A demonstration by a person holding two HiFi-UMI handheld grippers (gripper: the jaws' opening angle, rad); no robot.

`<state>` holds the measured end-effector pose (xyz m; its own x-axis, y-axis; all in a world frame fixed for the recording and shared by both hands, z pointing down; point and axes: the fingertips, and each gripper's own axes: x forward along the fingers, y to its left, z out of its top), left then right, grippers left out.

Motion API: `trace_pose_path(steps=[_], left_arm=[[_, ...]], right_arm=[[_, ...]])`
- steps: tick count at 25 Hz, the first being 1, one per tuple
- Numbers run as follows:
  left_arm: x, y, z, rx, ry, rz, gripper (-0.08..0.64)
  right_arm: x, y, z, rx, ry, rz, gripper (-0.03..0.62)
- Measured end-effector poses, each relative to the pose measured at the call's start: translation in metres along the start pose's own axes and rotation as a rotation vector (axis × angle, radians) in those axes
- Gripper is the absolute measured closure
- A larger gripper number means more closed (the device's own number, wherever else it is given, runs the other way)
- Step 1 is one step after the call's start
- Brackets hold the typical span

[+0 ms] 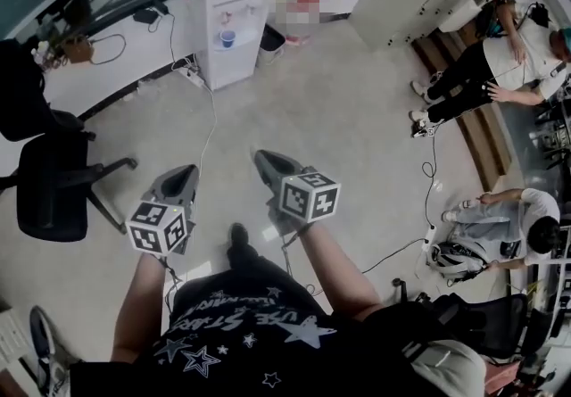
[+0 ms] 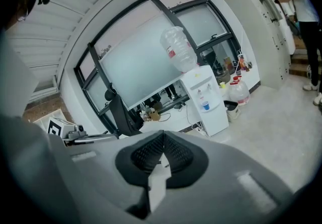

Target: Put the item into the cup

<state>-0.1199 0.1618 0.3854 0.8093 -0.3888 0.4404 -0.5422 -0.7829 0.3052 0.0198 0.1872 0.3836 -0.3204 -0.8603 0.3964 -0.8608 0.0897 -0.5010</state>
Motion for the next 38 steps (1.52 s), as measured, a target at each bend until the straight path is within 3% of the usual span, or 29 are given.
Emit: trace_pose_path(steps=[13, 22, 26, 33, 38], left_arm=[[0.033, 0.013, 0.016, -0.066, -0.023, 0.069, 0.552], [0.06, 0.021, 0.006, -0.091, -0.002, 0.024, 0.552], [0.078, 0.025, 0.015, -0.068, 0.0, -0.007, 0.552], [0.11, 0.066, 0.037, -0.097, 0.007, -0.032, 0.552], [0.135, 0.109, 0.06, -0.078, 0.029, -0.032, 0.552]], right_arm=[[0.012, -0.043, 0.026, 0.013, 0.004, 0.023, 0.591], [0.013, -0.06, 0.022, 0.035, -0.006, -0.025, 0.591], [0.018, -0.069, 0.028, 0.04, -0.006, -0.053, 0.591], [0.063, -0.082, 0.054, 0.046, -0.003, -0.083, 0.591], [0.11, -0.092, 0.081, 0.057, -0.006, -0.088, 0.591]])
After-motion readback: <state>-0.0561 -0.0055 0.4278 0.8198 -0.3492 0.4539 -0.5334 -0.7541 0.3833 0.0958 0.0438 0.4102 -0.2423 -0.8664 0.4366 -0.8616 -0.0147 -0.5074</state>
